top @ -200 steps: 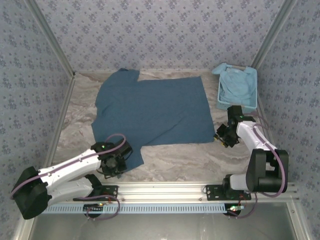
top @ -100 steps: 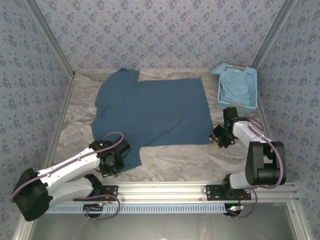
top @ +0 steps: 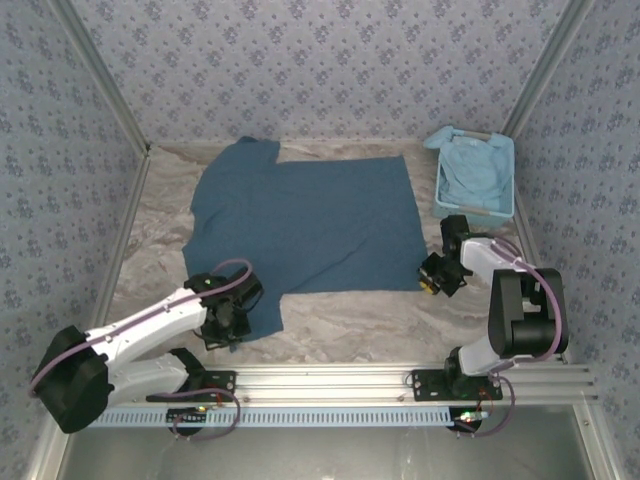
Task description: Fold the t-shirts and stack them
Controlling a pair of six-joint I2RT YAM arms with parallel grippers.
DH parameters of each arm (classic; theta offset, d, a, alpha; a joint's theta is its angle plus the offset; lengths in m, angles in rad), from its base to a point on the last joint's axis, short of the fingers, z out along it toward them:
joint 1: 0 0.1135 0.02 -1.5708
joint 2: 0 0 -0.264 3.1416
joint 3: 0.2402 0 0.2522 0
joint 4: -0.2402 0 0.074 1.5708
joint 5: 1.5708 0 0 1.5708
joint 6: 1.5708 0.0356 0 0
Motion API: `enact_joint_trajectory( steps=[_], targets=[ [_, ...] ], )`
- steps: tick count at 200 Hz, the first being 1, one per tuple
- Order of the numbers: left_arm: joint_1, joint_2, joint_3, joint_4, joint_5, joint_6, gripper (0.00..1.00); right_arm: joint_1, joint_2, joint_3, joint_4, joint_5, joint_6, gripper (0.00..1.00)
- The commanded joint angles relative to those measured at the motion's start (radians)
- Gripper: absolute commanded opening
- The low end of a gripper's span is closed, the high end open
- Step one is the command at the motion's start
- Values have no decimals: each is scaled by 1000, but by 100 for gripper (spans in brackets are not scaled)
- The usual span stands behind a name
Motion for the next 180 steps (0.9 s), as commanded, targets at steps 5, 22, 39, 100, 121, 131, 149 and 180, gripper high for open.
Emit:
enact_joint_trajectory(
  steps=[5, 22, 39, 100, 121, 131, 149, 180],
  targets=[
    [4, -41, 49, -82, -34, 23, 0, 52, -61, 34, -74, 92, -41, 0],
    [-6, -105, 53, -102, -35, 28, 0, 91, -132, 20, -155, 122, -35, 0],
    [-40, -163, 64, -150, -38, 16, 0, 123, -212, -8, -241, 149, -14, 0],
    [-167, -212, 223, -180, -170, -27, 0, 163, -457, -76, -376, 102, 78, 0],
    [-80, -85, 315, -115, -170, 44, 0, 159, -406, -64, -355, 61, 62, 0],
    [-12, -30, 354, -79, -145, 84, 0, 151, -377, -50, -347, 70, 43, 0],
    [90, 46, 408, 5, -112, 159, 0, 121, -332, -23, -325, 72, 9, 0],
    [211, 199, 543, 45, -71, 300, 0, 70, -246, 50, -299, 44, -41, 0]
  ],
)
